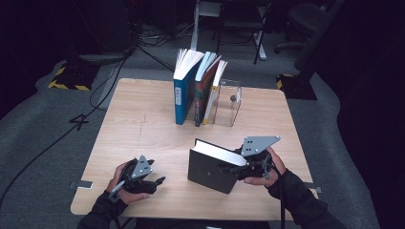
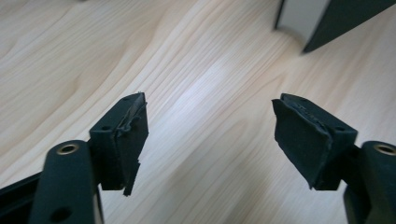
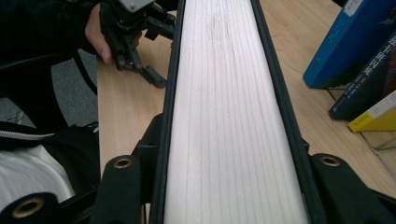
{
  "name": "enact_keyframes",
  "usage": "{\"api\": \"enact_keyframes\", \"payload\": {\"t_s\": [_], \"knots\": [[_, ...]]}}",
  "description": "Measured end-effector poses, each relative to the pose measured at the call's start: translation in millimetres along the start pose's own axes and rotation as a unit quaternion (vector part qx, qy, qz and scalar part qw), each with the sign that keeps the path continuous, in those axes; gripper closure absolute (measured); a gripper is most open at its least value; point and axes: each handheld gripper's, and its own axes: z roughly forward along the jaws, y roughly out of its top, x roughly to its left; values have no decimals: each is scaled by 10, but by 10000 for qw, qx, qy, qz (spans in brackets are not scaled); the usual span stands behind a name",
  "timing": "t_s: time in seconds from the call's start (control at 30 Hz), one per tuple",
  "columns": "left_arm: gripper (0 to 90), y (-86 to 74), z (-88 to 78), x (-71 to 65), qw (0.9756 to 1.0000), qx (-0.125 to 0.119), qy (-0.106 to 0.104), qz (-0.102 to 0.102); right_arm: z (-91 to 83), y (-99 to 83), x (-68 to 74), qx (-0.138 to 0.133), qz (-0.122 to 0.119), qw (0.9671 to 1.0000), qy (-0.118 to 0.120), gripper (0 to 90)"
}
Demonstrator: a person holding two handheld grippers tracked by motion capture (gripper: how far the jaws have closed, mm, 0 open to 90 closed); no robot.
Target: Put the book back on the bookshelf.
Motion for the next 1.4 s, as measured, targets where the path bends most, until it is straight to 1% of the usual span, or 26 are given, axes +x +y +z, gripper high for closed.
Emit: {"api": "enact_keyframes", "payload": {"t_s": [0.03,0.07,0.1,0.13,0.2,0.27,0.3,0.33,0.37,0.43,0.5,0.53,0.6,0.63,0.7,0.77,0.8,0.87,0.9,1.03,1.1,1.17,1.27,1.3,1.33,1.4], "knots": [[235,-31,-11,19,10000,60,74,-17,3,6,-2,15,25,10000,-1,501],[237,-59,-21,46,9999,76,74,-56,8,11,-6,24,73,10000,23,495],[233,-85,-27,65,9999,62,44,-137,13,16,-14,44,97,9999,60,489],[227,-107,-33,83,9998,81,31,-175,21,22,-21,66,79,9999,88,480],[214,-149,-21,137,9993,111,-35,-345,43,41,-31,151,69,9998,127,455],[207,-170,4,166,9990,187,10,-417,61,60,-39,206,111,9996,184,445],[214,-170,4,166,9990,187,10,-417,61,60,-39,206,111,9996,184,445],[214,-174,7,172,9989,197,62,-430,68,69,-49,245,110,9995,189,450],[215,-179,8,176,9988,186,59,-453,71,72,-53,233,118,9995,169,459],[209,-185,7,181,9986,157,112,-490,60,67,-57,104,168,9998,95,503],[203,-186,18,192,9984,136,117,-534,46,74,-47,87,120,9999,-12,518],[202,-186,30,192,9983,154,128,-545,46,74,-46,72,142,9999,-25,521],[199,-188,52,192,9981,194,138,-560,45,77,-42,79,161,9998,-36,523],[192,-185,76,190,9977,284,142,-604,42,82,-39,88,172,9998,-44,526],[183,-175,85,193,9972,308,194,-660,39,86,-41,92,203,9997,-64,528],[180,-174,89,195,9971,304,202,-666,34,94,-59,120,216,9997,-71,529],[162,-173,95,205,9965,340,194,-742,18,103,-83,147,244,9995,-124,530],[159,-173,97,213,9964,340,174,-756,9,105,-98,162,236,9995,-149,530],[159,-175,100,222,9960,349,129,-817,-3,105,-109,169,264,9993,-181,530],[159,-175,102,231,9958,358,104,-834,-91,72,-207,197,409,9977,-505,532],[159,-175,102,231,9958,357,105,-835,-136,50,-261,203,477,9967,-617,533],[159,-175,104,239,9956,361,79,-856,-175,32,-314,234,470,9959,-743,533],[157,-176,105,246,9953,381,55,-889,-217,7,-397,238,574,9937,-934,534],[158,-176,105,245,9953,381,55,-887,-237,-2,-434,237,639,9924,-1027,534],[158,-176,105,245,9953,382,56,-887,-247,-7,-455,236,659,9917,-1077,534],[158,-176,105,247,9953,387,53,-883,-282,-20,-504,225,693,9890,-1287,534]]}}
